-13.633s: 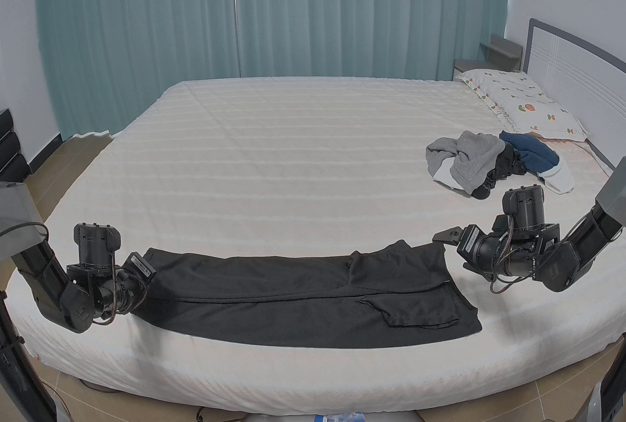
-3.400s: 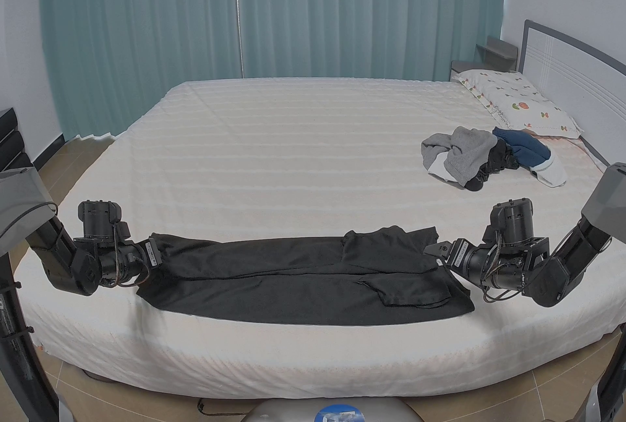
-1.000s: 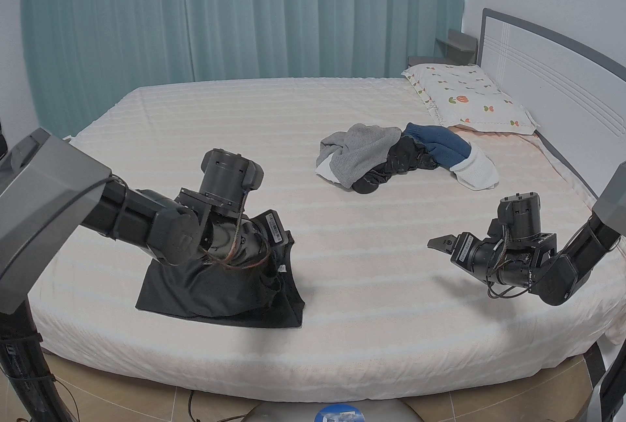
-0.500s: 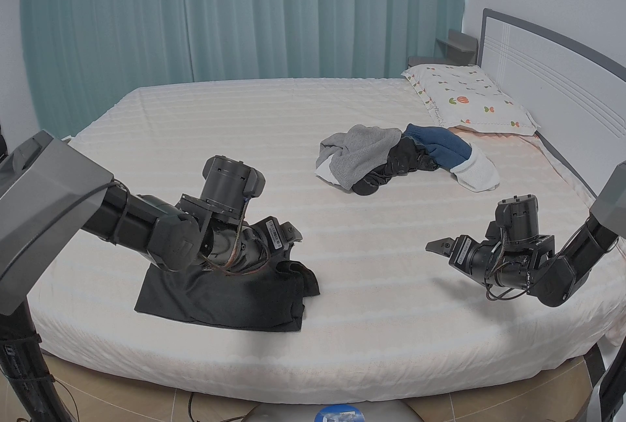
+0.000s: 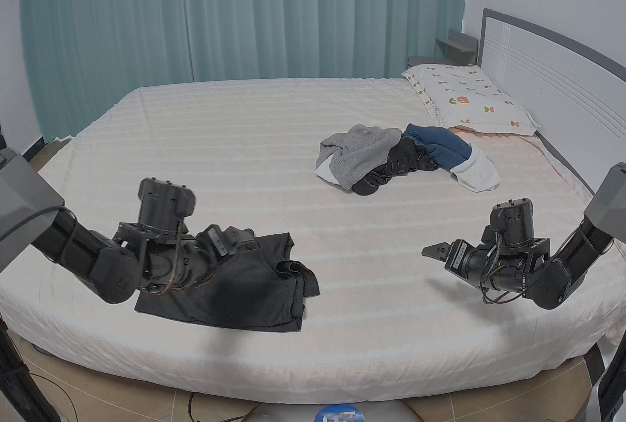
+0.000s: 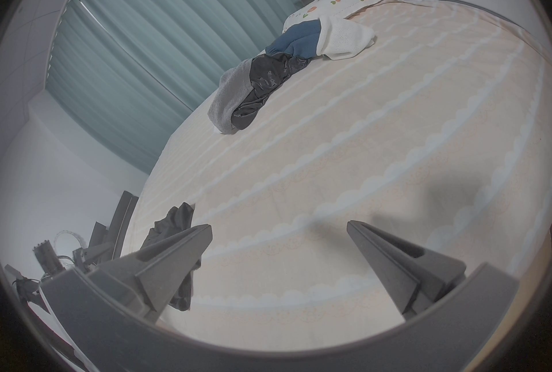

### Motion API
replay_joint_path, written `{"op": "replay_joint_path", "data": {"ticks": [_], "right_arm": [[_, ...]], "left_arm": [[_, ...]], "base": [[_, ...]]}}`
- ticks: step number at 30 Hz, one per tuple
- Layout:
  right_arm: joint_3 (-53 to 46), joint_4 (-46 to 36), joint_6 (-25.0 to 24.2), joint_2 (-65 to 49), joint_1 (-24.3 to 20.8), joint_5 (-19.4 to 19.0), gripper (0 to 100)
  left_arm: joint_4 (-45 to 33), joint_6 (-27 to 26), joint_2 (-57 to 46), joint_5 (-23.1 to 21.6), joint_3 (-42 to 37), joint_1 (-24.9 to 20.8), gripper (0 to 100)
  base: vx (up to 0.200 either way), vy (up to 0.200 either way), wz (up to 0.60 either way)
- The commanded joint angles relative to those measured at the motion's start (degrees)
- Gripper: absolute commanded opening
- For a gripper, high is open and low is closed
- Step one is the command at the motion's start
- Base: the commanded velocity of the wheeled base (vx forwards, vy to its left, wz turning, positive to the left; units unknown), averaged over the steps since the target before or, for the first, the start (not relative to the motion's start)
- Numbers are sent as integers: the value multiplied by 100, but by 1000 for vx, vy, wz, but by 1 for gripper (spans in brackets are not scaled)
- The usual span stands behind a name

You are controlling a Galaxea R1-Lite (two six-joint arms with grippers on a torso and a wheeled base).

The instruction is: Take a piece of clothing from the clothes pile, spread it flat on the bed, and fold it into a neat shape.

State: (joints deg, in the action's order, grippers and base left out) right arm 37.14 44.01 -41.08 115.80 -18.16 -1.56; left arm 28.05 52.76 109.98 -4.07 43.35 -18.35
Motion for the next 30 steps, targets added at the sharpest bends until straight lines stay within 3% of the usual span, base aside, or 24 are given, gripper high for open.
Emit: {"op": "replay_joint_path", "data": {"ticks": [1, 8, 14, 30], "right_arm": [[-14, 3, -14, 66, -100, -2, 100], [-14, 3, -23, 57, -108, -2, 100], [-23, 3, -31, -22, -82, -2, 100], [38, 11, -49, -66, -170, -2, 100]], "left_arm": [[148, 358, -179, -797, -354, 701, 100], [157, 349, -126, -1289, -450, 1176, 100], [157, 349, -47, -1403, -415, 1386, 100], [315, 349, 199, -1491, -389, 1422, 100]], "base": [[0, 200, 0], [0, 200, 0], [0, 200, 0], [0, 200, 0]]}}
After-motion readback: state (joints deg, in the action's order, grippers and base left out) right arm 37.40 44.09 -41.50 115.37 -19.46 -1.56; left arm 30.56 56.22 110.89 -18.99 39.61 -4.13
